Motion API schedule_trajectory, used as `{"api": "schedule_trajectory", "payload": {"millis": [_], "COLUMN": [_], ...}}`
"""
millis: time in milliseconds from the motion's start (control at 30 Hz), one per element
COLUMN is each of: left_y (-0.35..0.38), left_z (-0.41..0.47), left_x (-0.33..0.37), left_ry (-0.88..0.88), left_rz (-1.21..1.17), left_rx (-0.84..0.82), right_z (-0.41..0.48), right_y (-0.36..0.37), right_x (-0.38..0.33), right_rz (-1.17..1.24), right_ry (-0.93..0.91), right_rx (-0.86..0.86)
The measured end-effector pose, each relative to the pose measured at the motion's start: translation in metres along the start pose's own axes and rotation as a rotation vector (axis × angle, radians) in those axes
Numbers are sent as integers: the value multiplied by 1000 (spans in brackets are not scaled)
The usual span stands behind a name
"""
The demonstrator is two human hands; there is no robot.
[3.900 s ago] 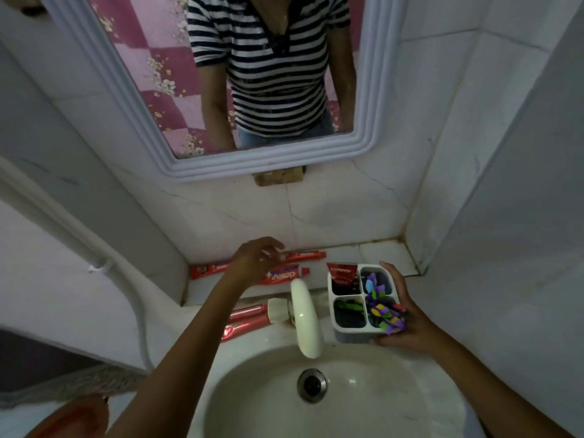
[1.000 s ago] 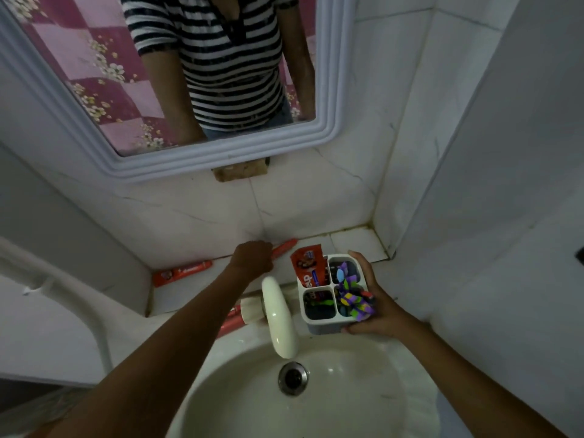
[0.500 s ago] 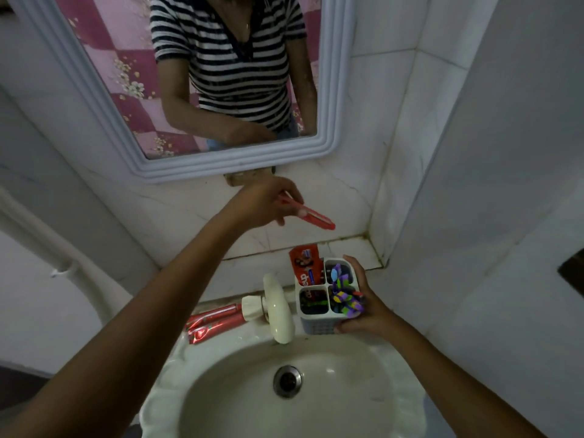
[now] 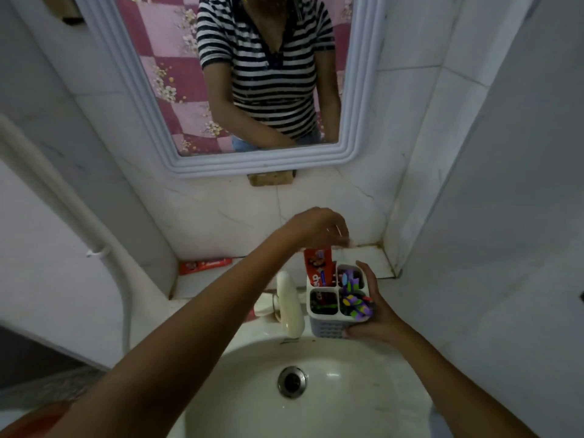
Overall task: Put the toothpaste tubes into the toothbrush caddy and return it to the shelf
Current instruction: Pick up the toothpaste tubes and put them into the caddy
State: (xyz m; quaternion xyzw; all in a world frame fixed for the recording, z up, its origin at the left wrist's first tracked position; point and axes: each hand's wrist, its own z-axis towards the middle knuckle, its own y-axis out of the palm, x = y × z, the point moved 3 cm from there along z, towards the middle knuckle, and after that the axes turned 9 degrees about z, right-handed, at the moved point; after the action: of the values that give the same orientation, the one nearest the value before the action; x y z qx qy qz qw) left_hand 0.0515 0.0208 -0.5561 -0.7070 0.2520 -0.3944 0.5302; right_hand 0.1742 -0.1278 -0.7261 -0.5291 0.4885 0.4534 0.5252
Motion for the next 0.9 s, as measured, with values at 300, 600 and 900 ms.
{"api": "schedule_trajectory", "payload": {"millis": [300, 600, 900], "left_y": [70, 125, 103], "left_z": [-111, -139, -123], "left_x": [-161, -187, -192], "left_ry": [-429, -487, -367], "left_rz": [164, 425, 421], "left_rx": [-112, -191, -294], "right_z": [-2, -1, -4], "right_y": [-8, -9, -8], "right_x": [6, 4, 0], "right_rz": [8, -20, -8], "right_ry": [-22, -25, -26], "right_rx": [-11, -28, -7]}}
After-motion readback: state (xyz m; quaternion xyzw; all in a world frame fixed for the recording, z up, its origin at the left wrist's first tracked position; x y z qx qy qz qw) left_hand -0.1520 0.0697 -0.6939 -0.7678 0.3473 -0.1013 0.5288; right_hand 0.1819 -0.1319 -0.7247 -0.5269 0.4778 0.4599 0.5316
